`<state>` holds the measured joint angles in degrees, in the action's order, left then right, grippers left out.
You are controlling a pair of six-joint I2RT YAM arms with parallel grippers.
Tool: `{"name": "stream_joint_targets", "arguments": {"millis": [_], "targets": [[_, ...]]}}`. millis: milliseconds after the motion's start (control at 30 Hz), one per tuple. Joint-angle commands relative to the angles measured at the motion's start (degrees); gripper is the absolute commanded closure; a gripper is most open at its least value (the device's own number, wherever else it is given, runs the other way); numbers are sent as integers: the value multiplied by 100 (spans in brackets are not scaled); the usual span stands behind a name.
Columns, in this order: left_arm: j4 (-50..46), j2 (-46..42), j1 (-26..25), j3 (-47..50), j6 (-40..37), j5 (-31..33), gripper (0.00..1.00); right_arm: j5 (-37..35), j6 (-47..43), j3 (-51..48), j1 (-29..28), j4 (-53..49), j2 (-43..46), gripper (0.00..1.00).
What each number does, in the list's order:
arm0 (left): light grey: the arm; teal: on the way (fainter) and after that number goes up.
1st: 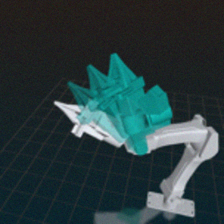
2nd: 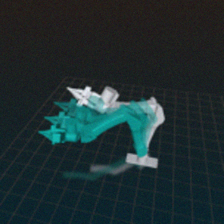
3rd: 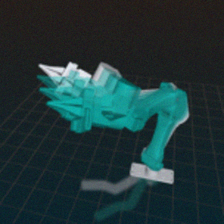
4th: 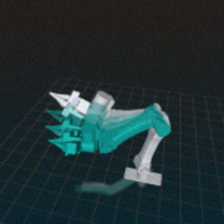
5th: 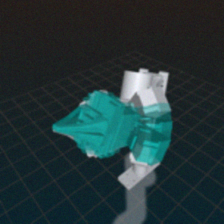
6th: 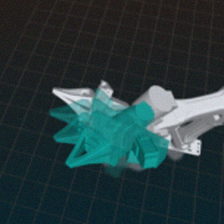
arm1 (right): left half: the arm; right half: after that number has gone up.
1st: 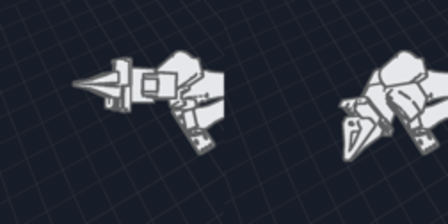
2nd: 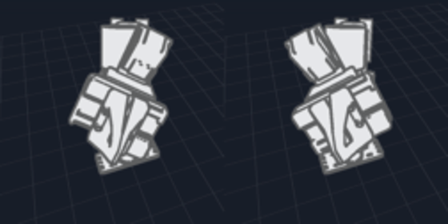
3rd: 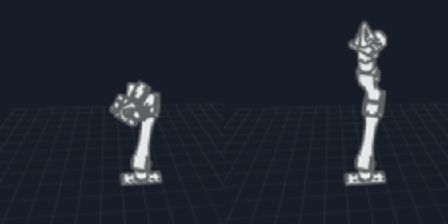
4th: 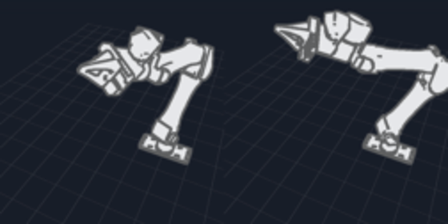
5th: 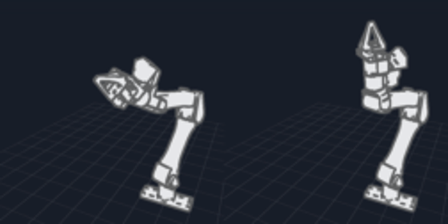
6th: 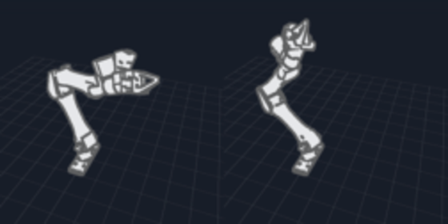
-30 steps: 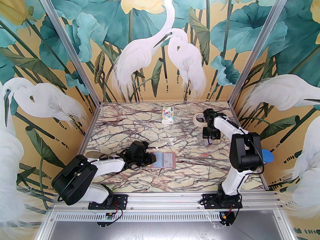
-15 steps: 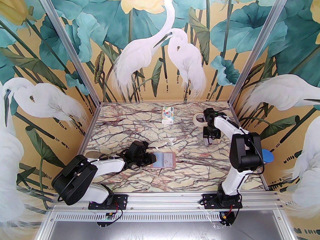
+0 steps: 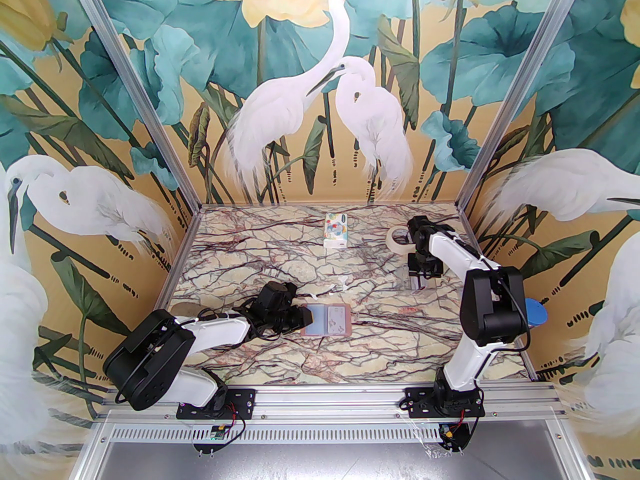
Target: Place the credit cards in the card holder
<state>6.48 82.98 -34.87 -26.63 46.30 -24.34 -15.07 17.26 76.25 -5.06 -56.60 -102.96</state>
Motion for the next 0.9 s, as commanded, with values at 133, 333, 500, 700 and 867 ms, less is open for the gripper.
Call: {"name": "stream_joint_targets", "arguments": {"millis": [133,333,500,700,867], "targets": [[-266,112,41,0,-113,131,68,-189,-1,106,41,-150,304,55],[-247,140,34,1,-113,131,68,-198,20,110,46,-184,322,61],[-246,131,39,3,-114,131,68,-176,23,101,40,-194,355,69],[-253,135,33,7,-130,140,68,-116,50,83,42,-202,402,79],[-261,127,38,10,-122,140,68,-69,81,83,44,-211,451,86]]}}
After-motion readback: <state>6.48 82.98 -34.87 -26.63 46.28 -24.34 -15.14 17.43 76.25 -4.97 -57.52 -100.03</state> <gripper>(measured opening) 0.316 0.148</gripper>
